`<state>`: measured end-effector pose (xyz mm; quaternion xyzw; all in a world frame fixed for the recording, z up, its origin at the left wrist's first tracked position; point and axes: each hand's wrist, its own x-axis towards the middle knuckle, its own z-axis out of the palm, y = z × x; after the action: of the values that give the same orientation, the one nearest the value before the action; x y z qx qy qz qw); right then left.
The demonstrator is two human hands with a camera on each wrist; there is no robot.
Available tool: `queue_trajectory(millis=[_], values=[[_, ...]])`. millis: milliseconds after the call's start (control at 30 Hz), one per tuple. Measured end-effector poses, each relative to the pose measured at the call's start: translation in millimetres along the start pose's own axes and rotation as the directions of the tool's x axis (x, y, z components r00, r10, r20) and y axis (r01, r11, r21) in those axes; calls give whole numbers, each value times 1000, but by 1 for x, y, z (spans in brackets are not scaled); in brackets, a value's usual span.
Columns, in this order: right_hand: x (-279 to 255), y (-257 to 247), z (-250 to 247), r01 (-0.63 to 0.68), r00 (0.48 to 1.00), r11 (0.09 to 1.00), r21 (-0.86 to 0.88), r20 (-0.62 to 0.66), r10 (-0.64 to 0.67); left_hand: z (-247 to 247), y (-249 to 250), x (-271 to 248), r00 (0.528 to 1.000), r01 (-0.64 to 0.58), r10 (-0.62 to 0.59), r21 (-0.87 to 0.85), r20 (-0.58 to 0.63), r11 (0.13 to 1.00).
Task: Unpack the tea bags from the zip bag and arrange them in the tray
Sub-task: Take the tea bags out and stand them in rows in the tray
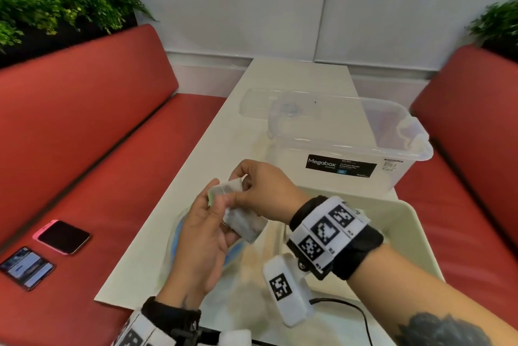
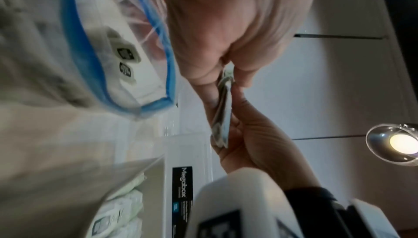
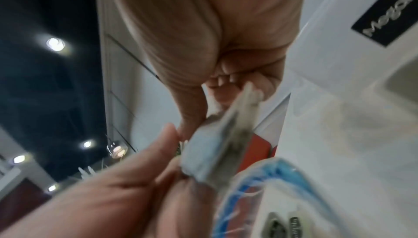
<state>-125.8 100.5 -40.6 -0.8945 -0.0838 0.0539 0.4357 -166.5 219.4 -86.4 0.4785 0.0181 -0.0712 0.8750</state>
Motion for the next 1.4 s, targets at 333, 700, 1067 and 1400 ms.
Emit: queue_trajectory(millis=[333, 700, 1067, 1400], values=[[-36, 24, -9, 139, 971, 913, -383, -131, -202, 26, -25, 7, 984, 180, -178, -138, 28, 974], [-65, 52, -18, 86, 969, 939, -333, -193, -157, 45, -47, 16, 972, 231, -233, -233, 17, 945], [-75, 71, -77, -135, 933, 959, 251, -293, 208, 50, -47, 6, 958, 232, -220, -50, 184, 971], [-78, 75, -92, -145, 954, 989, 6, -265, 141, 58, -55, -1, 942, 129, -166, 144, 291, 981]])
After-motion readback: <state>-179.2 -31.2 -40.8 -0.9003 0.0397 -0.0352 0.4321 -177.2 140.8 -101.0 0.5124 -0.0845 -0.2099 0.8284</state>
